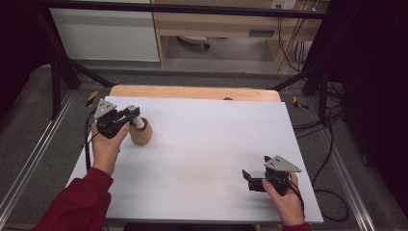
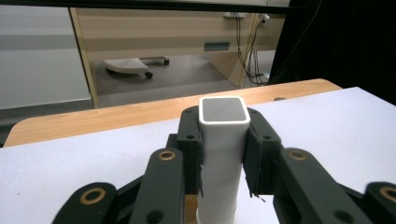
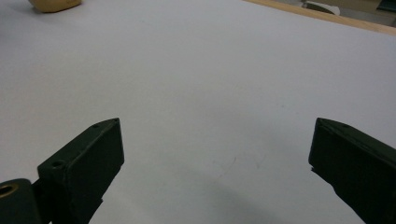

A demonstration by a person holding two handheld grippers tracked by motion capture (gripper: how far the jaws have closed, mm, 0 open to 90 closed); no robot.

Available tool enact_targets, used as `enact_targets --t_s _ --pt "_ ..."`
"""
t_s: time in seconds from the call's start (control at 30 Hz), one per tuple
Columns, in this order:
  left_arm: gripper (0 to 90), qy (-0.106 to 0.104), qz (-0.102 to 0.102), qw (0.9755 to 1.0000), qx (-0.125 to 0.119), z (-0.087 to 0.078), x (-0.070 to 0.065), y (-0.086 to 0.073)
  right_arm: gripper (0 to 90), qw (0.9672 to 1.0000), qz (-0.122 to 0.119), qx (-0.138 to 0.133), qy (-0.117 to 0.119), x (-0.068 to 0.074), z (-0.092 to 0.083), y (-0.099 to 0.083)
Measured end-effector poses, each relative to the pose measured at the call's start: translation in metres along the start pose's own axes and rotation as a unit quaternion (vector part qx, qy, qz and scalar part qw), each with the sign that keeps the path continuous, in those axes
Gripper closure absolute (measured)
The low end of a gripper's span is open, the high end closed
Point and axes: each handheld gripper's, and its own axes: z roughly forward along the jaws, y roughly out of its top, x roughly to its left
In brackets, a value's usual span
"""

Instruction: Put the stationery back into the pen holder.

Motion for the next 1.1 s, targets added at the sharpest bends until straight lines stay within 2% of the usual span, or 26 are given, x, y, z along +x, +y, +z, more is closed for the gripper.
enact_targets --t_s 0.43,0.6,0.77,1.1 --pt "70.9 0.013 0.002 0.9999 0.009 0.004 0.005 -0.012 3.6 1.0 0.0 0.002 0.001 0.0 0.001 0.0" --pt "70.9 0.018 0.02 0.9995 0.015 0.007 0.003 -0.015 3.5 1.0 0.0 0.004 0.001 0.0 0.001 0.0" --pt "70.9 0.019 0.023 0.9993 0.021 0.008 0.002 -0.019 3.4 1.0 0.0 0.005 0.003 0.001 0.001 0.0" --pt "70.8 0.022 0.019 0.9992 0.028 0.012 0.003 -0.028 3.4 1.0 -0.001 0.005 0.002 0.0 0.002 0.0"
